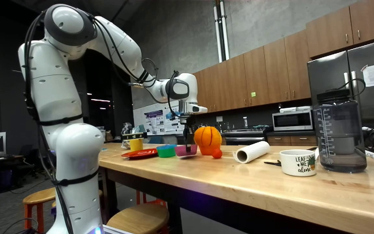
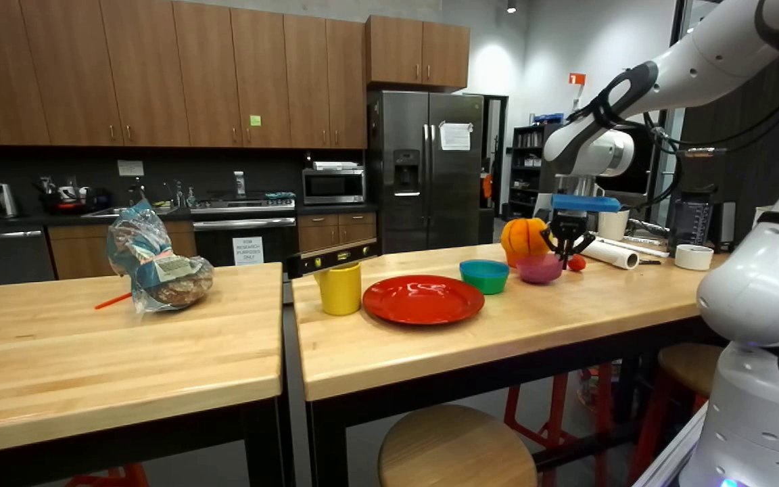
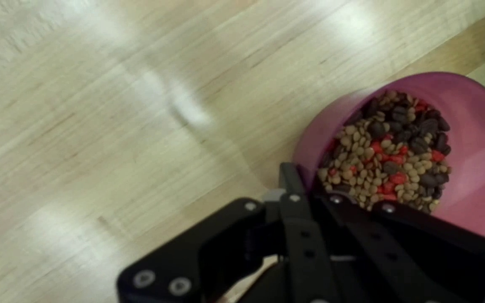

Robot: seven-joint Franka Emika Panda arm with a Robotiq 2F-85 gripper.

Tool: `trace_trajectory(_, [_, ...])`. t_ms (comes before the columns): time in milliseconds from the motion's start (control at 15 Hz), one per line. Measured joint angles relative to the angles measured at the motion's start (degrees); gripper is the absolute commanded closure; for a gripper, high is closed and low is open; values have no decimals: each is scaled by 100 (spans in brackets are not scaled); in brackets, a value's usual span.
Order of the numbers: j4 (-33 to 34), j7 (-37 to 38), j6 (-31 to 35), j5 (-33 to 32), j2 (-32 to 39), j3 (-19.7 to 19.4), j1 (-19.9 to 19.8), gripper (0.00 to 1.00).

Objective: Pour the contents from the pink bowl into the green bowl

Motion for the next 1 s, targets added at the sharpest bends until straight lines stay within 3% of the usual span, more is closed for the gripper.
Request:
trace_trajectory(533, [302, -226, -492, -50, -367, 126, 72, 99])
trace_trajectory(1000, [624, -189, -835, -864, -717, 650, 121, 99])
